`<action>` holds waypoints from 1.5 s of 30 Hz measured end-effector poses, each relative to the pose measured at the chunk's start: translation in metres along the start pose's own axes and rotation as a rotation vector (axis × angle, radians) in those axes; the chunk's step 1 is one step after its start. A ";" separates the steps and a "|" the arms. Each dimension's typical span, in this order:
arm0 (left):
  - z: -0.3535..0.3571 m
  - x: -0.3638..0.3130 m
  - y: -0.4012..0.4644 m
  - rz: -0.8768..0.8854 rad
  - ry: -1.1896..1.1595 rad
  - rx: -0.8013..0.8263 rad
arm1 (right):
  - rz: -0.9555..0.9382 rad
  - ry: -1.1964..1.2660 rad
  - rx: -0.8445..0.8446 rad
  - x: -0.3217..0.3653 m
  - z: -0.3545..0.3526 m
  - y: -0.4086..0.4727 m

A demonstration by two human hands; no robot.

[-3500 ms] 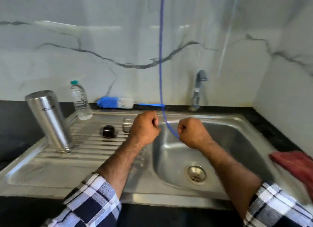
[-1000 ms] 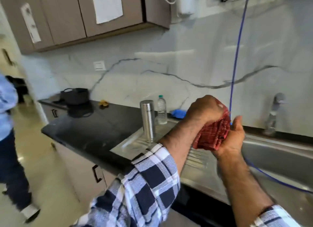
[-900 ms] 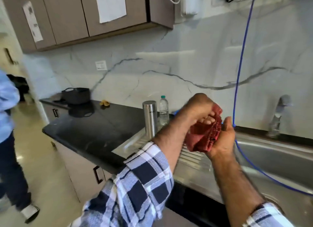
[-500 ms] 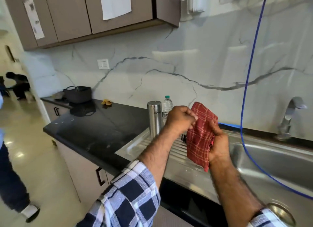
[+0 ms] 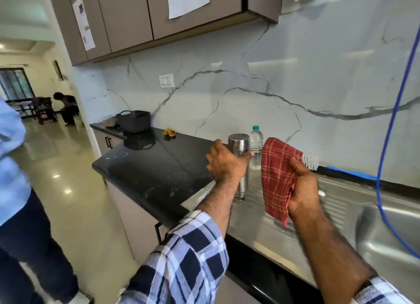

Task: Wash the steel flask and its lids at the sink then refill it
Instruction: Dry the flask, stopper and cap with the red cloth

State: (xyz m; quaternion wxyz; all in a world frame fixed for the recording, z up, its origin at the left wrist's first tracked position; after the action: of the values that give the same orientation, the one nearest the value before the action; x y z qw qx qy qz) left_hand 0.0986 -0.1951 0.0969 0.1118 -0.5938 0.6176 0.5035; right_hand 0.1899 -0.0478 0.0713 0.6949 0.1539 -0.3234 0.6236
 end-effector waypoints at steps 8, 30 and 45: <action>0.025 0.004 0.030 -0.010 -0.120 0.142 | -0.012 -0.081 -0.074 -0.001 0.004 0.004; 0.023 -0.108 -0.061 -0.258 -0.744 0.212 | -0.662 -1.148 -0.131 0.065 -0.037 -0.085; 0.077 -0.205 -0.148 -0.243 -0.875 0.401 | -0.935 -1.420 -0.447 0.121 -0.145 -0.132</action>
State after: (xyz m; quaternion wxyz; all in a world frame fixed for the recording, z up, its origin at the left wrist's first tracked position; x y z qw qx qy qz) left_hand 0.2439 0.0215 0.1388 0.5306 -0.3612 0.5235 0.5603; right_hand 0.3564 0.1111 0.0663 0.5278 0.4824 -0.6976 -0.0457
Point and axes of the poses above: each hand's wrist, its own y-axis towards the middle knuckle, its own z-axis out of the palm, x = y × z, the point moved 1 cm from there along y, towards the middle knuckle, and after that the axes turned 9 degrees about z, right-handed, at the moved point
